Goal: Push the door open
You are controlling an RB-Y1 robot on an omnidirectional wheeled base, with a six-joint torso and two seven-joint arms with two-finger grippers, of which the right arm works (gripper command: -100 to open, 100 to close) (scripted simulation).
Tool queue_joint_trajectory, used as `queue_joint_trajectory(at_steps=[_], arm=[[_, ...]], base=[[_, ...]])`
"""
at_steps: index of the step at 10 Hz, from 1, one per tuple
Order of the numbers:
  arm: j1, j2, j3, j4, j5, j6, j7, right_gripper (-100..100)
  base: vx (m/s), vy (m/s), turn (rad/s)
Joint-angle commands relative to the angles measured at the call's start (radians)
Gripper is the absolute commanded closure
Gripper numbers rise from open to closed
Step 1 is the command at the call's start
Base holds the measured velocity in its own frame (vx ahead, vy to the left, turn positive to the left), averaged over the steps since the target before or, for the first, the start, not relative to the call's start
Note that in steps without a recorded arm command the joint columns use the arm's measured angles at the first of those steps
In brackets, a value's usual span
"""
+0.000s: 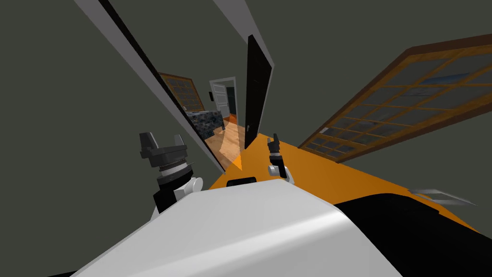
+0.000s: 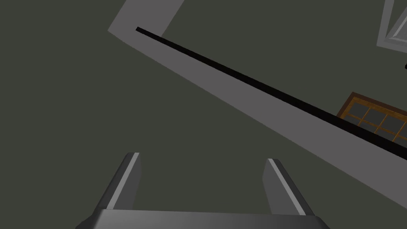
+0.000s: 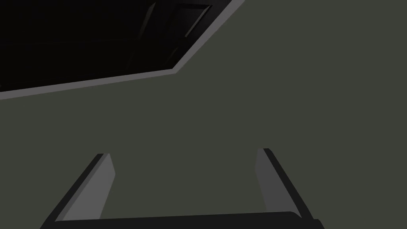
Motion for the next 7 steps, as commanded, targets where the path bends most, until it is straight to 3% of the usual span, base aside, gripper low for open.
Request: queue_joint_trajectory(at_steps=[1, 7], arm=[[-0.007, -0.004, 0.007, 0.031, 0.008, -0.011, -0.008, -100], [-0.054, -0.012, 0.024, 0.145, 0.034, -0.04, -0.029, -100]], base=[[0.123, -0.074, 0.056], [0.092, -0.063, 0.048]])
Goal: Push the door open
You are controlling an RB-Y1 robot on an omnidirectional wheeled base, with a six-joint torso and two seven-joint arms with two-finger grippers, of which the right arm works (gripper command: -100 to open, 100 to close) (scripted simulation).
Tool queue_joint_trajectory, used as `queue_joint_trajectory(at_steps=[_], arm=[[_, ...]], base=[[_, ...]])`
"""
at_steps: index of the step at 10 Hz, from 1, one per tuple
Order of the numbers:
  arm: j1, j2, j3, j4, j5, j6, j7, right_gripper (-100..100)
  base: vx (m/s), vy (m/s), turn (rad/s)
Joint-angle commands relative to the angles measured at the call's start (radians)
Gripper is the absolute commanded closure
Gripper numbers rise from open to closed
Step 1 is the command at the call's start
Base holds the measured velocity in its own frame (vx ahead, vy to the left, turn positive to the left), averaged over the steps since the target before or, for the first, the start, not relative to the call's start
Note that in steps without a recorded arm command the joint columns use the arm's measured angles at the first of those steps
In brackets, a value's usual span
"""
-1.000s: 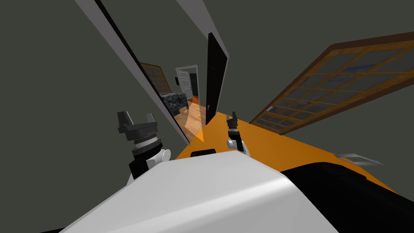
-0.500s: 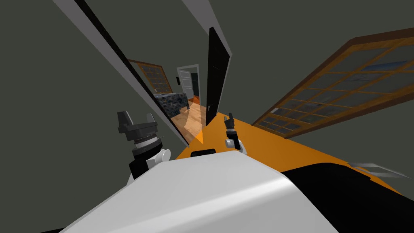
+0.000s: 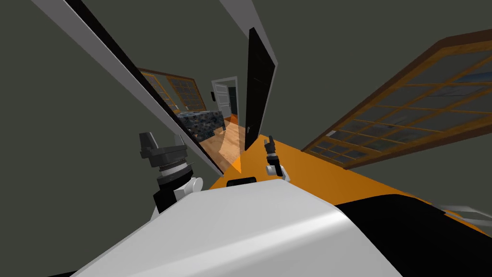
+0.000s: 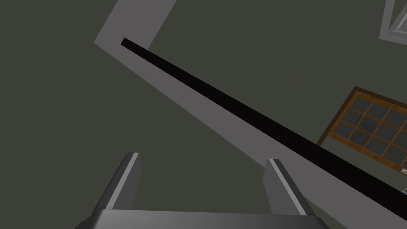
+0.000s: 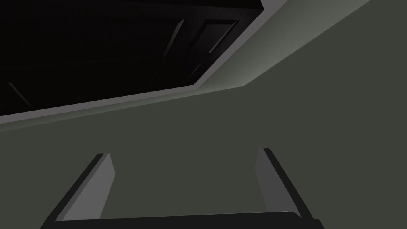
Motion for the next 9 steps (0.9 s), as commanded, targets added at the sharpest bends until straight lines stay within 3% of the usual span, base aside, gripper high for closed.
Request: queue_joint_trajectory(at_steps=[1, 9], arm=[[-0.011, -0.002, 0.005, 0.03, 0.008, -0.008, -0.007, -100], [-0.081, -0.011, 0.03, 0.2, 0.046, -0.051, -0.037, -100]], base=[[0.093, -0.07, 0.055], [0.089, -0.068, 0.053]])
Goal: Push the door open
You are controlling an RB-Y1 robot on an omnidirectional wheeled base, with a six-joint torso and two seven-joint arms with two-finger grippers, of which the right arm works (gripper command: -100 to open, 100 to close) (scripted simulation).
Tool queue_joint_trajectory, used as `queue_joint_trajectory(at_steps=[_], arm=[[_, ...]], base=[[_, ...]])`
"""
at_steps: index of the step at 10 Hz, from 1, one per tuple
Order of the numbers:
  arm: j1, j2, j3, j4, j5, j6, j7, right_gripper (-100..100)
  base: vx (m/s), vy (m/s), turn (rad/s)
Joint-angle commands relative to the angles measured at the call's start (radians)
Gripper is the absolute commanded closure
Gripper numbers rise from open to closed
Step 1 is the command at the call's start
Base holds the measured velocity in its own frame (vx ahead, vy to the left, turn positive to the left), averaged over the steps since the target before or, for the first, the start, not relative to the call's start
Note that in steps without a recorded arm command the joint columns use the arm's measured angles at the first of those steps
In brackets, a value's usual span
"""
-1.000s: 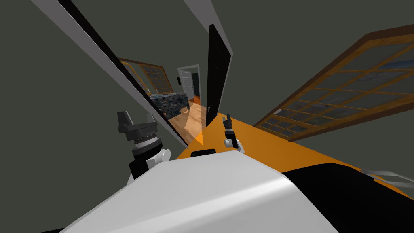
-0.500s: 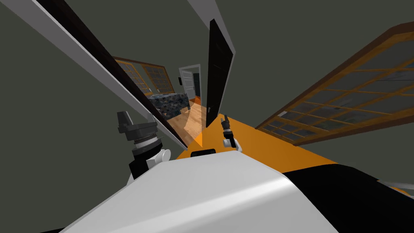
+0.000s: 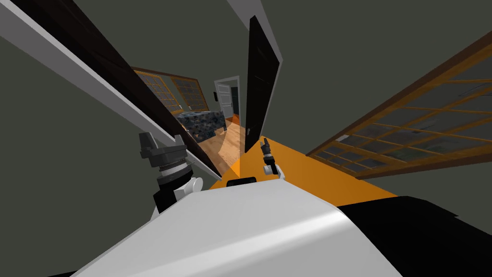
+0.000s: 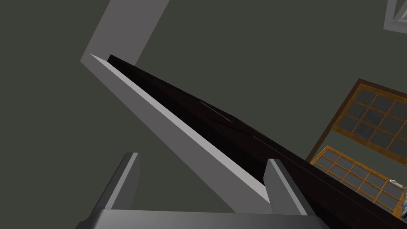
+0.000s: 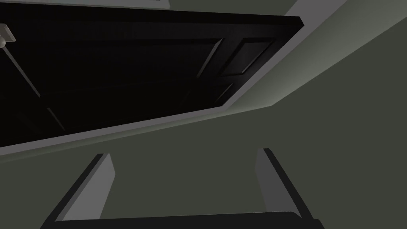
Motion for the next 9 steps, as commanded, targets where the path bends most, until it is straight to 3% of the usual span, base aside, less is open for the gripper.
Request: queue_joint_trajectory(at_steps=[1, 9], arm=[[-0.011, -0.002, 0.006, 0.029, 0.008, -0.006, -0.007, -100], [-0.085, -0.006, 0.033, 0.209, 0.049, -0.052, -0.039, -100]], base=[[0.078, -0.066, 0.042], [0.086, -0.082, 0.058]])
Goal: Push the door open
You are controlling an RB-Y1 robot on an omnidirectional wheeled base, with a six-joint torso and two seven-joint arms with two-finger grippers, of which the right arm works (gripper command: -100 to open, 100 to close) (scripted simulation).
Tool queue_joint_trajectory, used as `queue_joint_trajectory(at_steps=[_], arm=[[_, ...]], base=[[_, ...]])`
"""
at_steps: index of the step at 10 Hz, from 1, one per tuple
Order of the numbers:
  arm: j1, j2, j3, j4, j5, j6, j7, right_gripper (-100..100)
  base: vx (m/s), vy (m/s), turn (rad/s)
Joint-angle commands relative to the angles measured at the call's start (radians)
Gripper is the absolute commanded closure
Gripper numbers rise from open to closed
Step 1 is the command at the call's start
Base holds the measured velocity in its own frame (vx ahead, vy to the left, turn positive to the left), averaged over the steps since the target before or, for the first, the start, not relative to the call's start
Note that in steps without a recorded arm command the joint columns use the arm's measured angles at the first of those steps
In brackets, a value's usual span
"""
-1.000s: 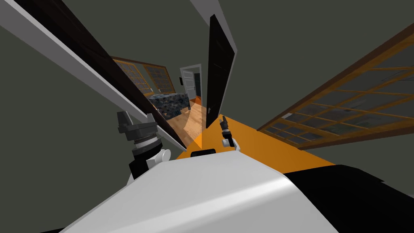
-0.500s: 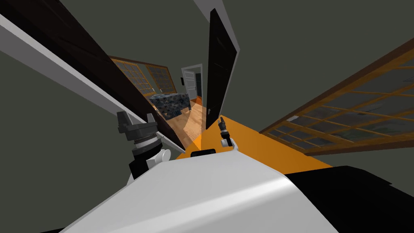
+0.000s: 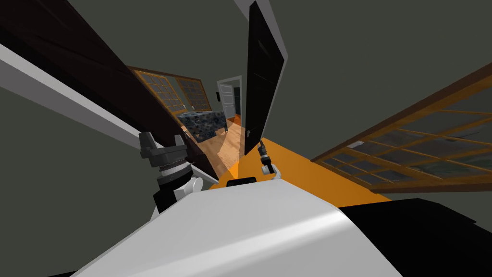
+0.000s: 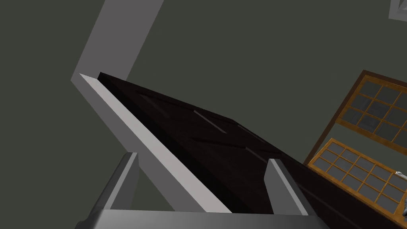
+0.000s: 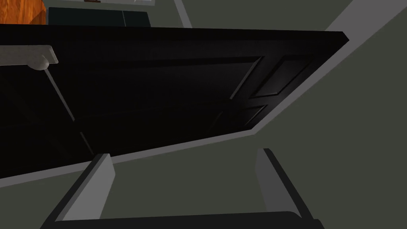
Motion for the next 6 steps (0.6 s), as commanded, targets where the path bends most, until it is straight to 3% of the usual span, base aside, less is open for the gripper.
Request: queue_joint_trajectory(at_steps=[1, 6], arm=[[-0.015, 0.002, 0.007, 0.037, 0.009, -0.009, -0.005, -100], [-0.062, 0.002, 0.023, 0.15, 0.035, -0.038, -0.025, -100]], base=[[0.08, -0.067, 0.057], [0.087, -0.087, 0.055]])
